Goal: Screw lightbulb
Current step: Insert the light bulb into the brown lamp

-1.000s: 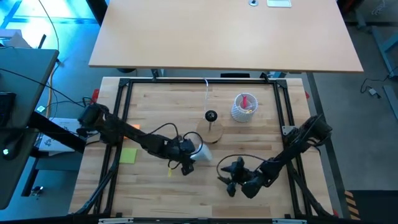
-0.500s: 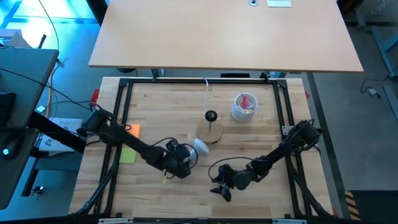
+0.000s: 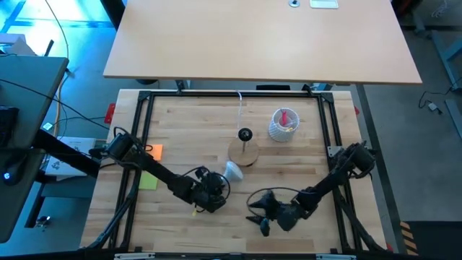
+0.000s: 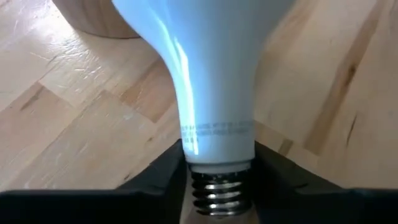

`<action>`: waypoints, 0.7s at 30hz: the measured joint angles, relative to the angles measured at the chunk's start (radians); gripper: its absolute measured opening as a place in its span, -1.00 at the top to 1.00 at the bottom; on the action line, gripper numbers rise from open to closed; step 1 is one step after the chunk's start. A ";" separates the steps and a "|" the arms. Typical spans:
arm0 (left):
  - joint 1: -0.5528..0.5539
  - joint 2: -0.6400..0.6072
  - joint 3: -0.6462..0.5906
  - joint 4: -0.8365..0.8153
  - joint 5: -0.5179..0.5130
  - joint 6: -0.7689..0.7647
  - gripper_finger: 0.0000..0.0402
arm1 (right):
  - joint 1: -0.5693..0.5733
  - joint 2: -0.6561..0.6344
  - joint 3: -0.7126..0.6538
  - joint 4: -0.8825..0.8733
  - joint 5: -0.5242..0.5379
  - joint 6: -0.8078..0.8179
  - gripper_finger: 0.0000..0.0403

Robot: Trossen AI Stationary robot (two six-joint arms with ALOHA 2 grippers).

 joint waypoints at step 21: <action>0.023 0.004 -0.002 1.043 0.131 0.515 0.52 | 0.058 0.004 -0.093 0.512 0.352 -0.541 -0.32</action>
